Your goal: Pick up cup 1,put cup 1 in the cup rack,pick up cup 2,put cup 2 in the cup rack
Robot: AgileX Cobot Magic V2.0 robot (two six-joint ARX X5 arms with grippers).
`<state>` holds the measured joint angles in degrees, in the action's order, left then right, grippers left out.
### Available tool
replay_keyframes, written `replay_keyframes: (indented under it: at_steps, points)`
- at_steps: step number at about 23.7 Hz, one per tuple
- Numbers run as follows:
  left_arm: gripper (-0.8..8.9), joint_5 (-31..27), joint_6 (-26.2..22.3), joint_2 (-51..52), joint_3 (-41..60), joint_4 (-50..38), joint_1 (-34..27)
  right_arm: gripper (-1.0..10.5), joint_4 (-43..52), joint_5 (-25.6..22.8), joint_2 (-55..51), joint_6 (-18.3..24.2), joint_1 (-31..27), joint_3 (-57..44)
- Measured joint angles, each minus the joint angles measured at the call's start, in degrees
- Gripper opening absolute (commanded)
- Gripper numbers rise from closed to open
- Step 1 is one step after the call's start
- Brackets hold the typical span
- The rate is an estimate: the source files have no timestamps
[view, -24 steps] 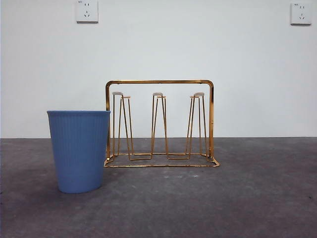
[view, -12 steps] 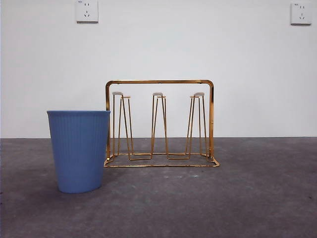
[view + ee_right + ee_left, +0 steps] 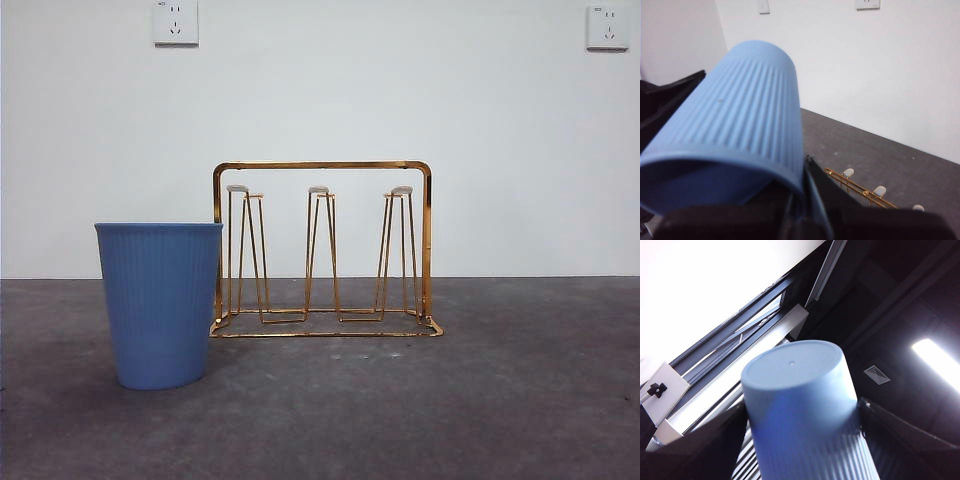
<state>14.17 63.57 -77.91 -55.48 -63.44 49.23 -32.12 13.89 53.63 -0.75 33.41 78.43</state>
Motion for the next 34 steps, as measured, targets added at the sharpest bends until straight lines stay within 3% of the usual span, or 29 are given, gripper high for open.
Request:
replay_keyframes:
  at_steps: [11, 16, 25, 32, 34]
  points:
    - [-0.06, 0.9, -0.3, 0.0, 0.0, 0.3, 0.0, 0.1, -2.0, -0.2, 0.0, 0.3, 0.0, 0.2]
    - [-0.06, 1.7, -1.5, 0.0, 0.0, -0.1, 0.0, 2.3, -4.3, -0.1, 0.0, 0.3, 0.0, 0.1]
    - [-0.06, 2.3, -2.0, 0.0, 0.0, -0.9, 0.0, 2.3, -6.4, -1.2, -1.7, 0.1, 0.0, -0.1]
    - [-0.06, 2.6, -2.4, 0.2, 0.0, -0.2, -2.2, 2.3, -17.8, -2.1, -7.4, 0.1, 0.0, -0.2]
    - [-0.06, 2.6, -5.7, 0.6, 0.0, 4.4, -2.6, 2.3, -23.6, -3.2, -9.8, 0.1, 0.0, -0.2]
